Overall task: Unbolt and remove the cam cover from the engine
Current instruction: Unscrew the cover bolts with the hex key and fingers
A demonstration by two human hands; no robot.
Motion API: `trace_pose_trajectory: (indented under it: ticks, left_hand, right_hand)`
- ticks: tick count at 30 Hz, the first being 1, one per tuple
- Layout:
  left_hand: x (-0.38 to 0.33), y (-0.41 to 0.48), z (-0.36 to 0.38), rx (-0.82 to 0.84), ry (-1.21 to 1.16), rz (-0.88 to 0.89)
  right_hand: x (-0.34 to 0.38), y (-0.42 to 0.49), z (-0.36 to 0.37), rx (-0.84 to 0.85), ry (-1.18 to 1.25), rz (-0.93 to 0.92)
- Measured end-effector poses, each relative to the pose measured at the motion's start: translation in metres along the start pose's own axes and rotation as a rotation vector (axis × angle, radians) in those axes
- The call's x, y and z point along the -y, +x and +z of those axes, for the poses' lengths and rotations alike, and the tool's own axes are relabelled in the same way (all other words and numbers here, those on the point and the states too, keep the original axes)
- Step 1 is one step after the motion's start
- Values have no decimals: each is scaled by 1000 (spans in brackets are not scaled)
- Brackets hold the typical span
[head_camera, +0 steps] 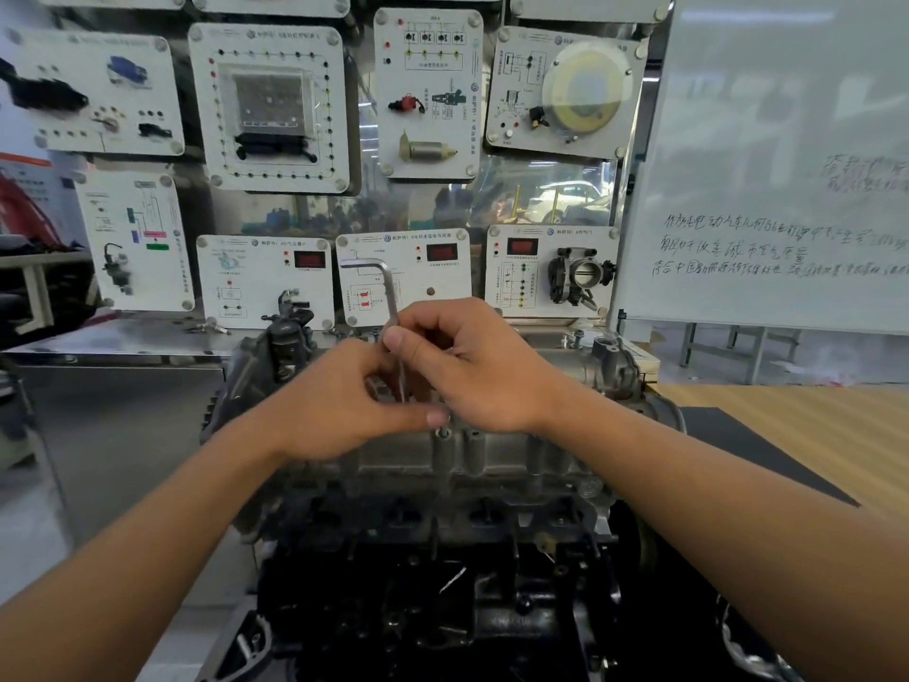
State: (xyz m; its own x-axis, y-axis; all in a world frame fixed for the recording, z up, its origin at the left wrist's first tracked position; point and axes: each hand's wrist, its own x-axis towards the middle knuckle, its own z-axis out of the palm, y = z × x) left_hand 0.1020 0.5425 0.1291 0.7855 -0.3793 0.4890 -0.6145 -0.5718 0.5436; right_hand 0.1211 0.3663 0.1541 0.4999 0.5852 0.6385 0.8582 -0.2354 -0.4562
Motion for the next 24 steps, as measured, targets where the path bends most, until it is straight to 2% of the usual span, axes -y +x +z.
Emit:
trace_pose_trajectory:
  ticks: [3, 7, 11, 15, 24]
  left_hand:
    - [7, -17, -15, -58, -63, 34]
    - [19, -34, -22, -114, -99, -9]
    - [19, -38, -29, -158, -52, -29]
    - [14, -36, -41, -121, 157, -99]
    - [25, -32, -39, -100, 100, -114]
  right_hand:
    - [-3, 4, 10, 21, 36, -20]
    - [-3, 14, 28, 56, 85, -40]
    - [-4, 23, 39, 64, 151, -54]
    - [-8, 29, 46, 32, 204, -56]
    - [-16, 41, 48, -22, 166, -105]
